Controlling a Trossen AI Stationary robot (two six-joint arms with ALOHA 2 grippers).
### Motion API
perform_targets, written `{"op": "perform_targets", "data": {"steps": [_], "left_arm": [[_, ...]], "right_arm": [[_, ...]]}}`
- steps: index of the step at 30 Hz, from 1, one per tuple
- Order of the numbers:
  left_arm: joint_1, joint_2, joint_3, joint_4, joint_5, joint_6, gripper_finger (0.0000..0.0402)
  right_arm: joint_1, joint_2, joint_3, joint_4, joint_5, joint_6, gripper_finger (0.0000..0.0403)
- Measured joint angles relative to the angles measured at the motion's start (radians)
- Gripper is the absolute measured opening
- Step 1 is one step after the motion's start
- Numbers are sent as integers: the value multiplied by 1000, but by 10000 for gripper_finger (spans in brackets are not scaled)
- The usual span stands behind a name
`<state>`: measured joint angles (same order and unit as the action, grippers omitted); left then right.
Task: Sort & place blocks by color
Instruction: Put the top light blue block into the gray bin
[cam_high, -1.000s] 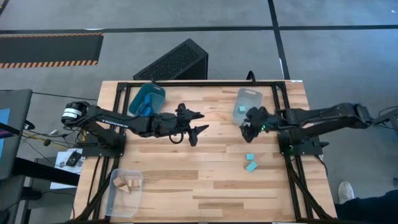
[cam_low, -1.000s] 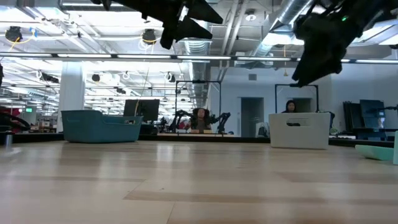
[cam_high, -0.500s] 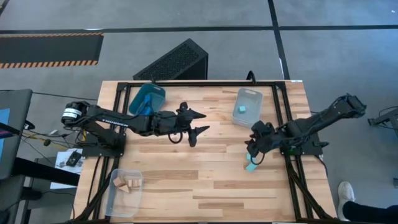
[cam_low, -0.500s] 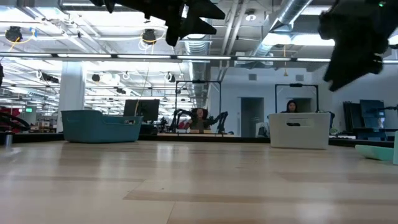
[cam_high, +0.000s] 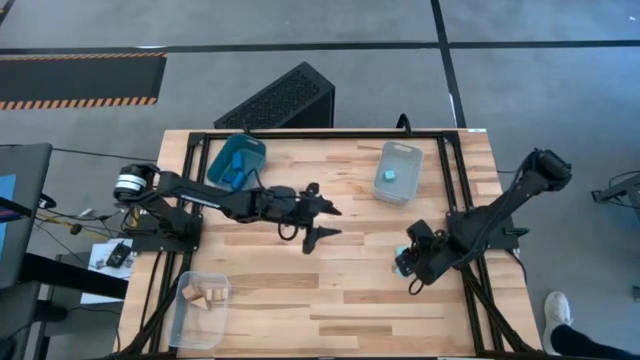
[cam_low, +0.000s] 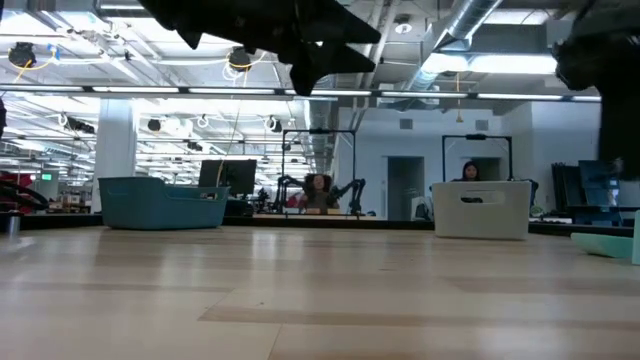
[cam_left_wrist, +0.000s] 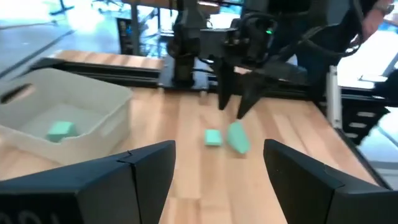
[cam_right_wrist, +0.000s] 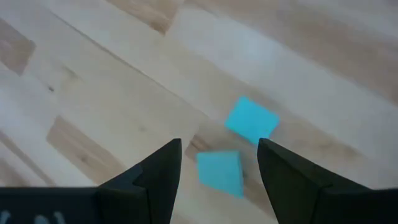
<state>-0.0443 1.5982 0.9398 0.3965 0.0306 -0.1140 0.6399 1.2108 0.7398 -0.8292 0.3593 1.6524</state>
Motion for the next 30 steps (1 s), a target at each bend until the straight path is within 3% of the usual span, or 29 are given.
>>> {"op": "perform_targets", "data": {"steps": [6,11,22,30], "left_arm": [[-28,25,0,-9,7,2,233],[-34,25,0,-78,-20,14,233],[-34,25,0,-125,-16,8,233],[-36,25,0,-148,-16,-12,233]], "right_arm": [[22,91,0,20,-106,155,233],[10,145,0,10,-119,199,233],[-119,242,0,47,-122,71,233],[-166,250,-13,58,-131,67,232]]}}
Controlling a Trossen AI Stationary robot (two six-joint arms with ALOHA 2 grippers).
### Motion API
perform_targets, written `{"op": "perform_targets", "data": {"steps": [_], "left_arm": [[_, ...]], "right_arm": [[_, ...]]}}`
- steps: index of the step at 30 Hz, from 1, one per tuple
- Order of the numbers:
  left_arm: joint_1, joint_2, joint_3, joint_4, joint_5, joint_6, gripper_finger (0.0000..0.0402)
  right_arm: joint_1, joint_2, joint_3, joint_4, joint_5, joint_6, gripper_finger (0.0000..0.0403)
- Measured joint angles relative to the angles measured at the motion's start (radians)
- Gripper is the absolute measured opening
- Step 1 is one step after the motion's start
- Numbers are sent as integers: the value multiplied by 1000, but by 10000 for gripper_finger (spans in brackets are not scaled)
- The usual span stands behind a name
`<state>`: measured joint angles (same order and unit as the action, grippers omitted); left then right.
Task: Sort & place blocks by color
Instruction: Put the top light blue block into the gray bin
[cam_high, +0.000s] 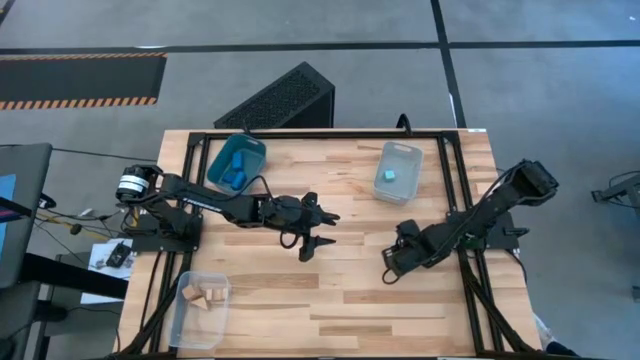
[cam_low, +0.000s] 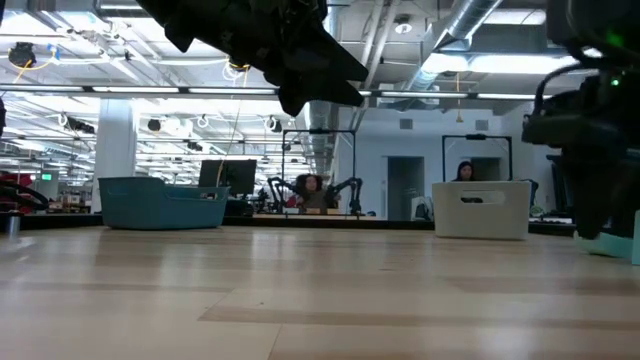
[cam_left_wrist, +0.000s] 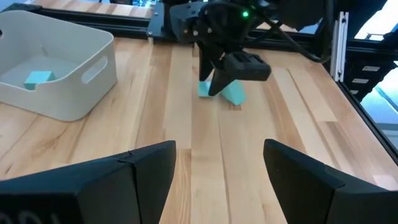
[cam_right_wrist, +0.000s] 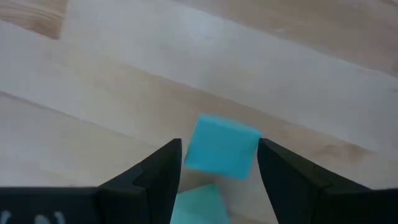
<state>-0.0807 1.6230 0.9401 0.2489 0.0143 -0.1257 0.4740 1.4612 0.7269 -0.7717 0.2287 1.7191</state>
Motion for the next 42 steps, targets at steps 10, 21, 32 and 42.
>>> {"op": "perform_targets", "data": {"steps": [10,21,32,42], "left_arm": [[0,0,0,1,-15,-2,233],[0,0,0,0,-26,-14,233],[-3,-1,0,-1,-26,-21,233],[-24,-1,0,-1,-26,-25,233]], "right_arm": [[2,-1,-63,70,-4,-8,190],[2,-2,-62,73,14,-29,166],[21,-30,-64,75,39,-22,166],[23,-42,-64,70,62,-19,166]]}}
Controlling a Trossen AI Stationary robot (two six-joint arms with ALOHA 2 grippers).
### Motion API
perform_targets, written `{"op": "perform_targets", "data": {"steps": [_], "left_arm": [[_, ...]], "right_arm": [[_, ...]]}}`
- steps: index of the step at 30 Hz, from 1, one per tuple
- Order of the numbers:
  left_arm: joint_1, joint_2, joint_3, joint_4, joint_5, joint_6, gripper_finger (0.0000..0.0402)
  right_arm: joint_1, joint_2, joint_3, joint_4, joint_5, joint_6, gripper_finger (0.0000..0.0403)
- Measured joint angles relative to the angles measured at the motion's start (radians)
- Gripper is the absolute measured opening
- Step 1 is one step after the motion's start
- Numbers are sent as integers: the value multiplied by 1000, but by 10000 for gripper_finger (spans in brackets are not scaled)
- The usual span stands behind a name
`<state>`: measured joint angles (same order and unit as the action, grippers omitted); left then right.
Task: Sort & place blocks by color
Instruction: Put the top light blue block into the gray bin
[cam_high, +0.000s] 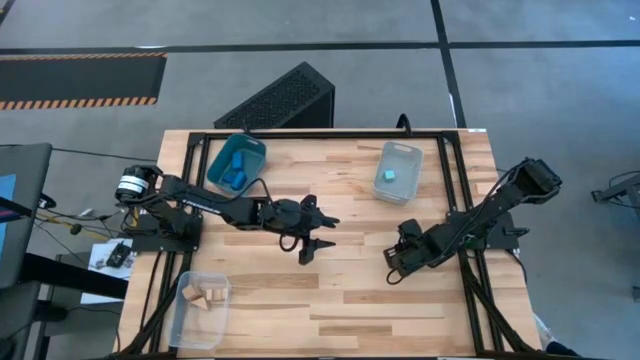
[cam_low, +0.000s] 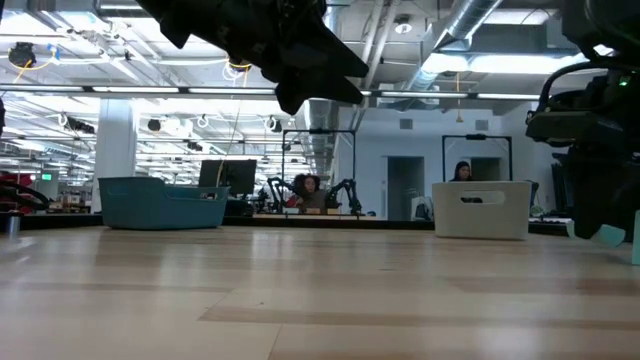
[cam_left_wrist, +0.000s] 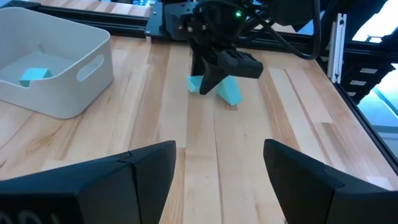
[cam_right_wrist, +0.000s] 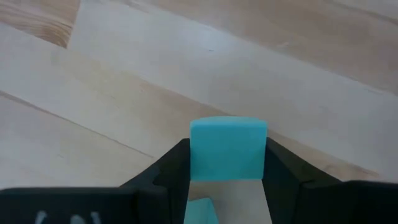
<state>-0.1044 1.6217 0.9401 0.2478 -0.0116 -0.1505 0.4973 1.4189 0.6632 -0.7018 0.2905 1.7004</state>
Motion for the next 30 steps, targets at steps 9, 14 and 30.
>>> {"op": "perform_targets", "data": {"steps": [9,14,30], "left_arm": [[-22,0,0,0,-4,-2,233],[-33,0,0,0,-24,3,233],[-33,0,0,8,-27,17,233]], "right_arm": [[0,0,0,4,-1,-5,166],[8,0,1,31,-1,-7,166],[20,0,1,32,-4,-7,167]]}}
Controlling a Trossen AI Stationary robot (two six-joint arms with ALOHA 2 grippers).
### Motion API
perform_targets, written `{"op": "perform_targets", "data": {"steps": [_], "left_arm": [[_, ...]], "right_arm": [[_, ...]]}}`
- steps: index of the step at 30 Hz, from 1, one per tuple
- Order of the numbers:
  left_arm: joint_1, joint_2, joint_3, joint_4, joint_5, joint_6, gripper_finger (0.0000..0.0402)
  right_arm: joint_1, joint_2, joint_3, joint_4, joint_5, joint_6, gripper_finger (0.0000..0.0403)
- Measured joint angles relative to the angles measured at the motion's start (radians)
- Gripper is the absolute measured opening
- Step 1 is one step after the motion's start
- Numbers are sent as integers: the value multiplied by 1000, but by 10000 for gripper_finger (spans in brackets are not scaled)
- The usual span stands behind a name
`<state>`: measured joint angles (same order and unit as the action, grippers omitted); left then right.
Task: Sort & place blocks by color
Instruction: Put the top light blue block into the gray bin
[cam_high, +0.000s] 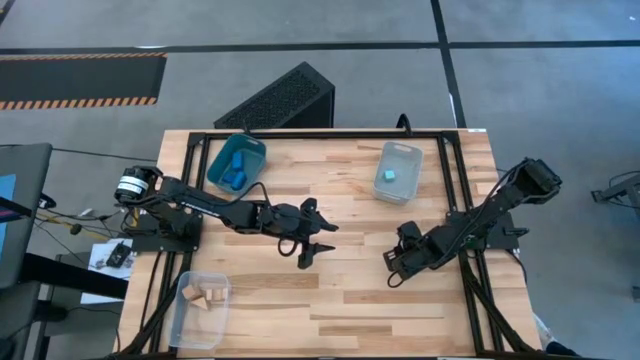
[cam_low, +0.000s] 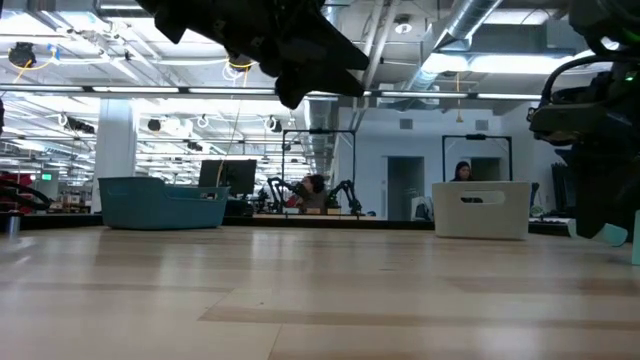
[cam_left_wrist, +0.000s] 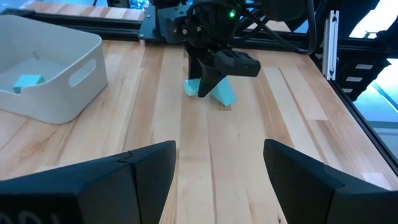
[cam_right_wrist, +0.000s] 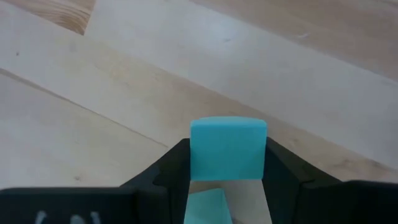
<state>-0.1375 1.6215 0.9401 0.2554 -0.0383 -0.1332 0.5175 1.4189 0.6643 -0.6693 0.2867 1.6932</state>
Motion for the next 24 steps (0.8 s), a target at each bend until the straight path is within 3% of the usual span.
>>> {"op": "perform_targets", "data": {"steps": [14,24], "left_arm": [[4,0,0,54,-3,43,233],[34,0,0,108,4,59,233]], "right_arm": [[19,0,0,0,0,0,178],[34,-48,36,1,35,-52,235]]}}
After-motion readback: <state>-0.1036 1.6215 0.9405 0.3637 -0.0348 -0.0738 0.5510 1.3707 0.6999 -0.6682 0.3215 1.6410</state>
